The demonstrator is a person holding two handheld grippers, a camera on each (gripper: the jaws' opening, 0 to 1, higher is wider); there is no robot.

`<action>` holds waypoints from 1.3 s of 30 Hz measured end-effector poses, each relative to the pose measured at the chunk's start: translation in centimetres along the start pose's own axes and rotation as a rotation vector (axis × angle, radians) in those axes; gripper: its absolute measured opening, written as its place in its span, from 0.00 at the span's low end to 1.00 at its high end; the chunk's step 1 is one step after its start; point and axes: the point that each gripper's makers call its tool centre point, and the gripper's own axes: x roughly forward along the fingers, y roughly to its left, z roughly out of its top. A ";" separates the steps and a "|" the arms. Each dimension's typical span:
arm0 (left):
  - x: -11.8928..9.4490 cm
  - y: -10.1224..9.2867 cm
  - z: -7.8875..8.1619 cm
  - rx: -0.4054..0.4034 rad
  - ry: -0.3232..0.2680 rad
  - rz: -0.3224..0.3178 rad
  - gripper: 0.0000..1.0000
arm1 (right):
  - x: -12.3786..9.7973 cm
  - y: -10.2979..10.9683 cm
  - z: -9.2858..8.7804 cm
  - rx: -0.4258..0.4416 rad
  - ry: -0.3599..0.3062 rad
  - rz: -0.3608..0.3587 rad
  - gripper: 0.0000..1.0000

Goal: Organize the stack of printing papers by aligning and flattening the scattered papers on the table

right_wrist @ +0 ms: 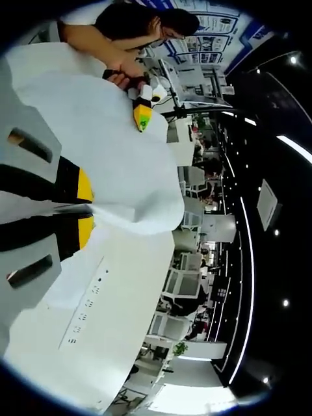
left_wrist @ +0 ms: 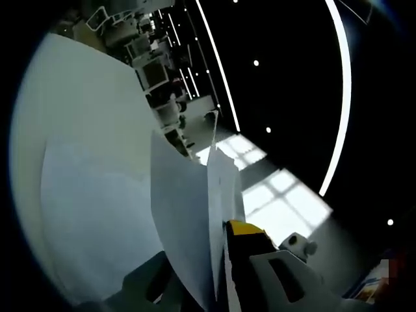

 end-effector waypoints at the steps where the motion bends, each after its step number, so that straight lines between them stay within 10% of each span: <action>1: 0.0 0.0 0.1 -0.001 -0.003 -0.001 0.09 | 0.0 0.0 0.0 0.000 0.002 -0.001 0.02; 39: 0.1 0.0 0.4 -0.002 -0.025 -0.005 0.09 | 1.2 2.7 -0.3 0.017 0.049 0.038 0.02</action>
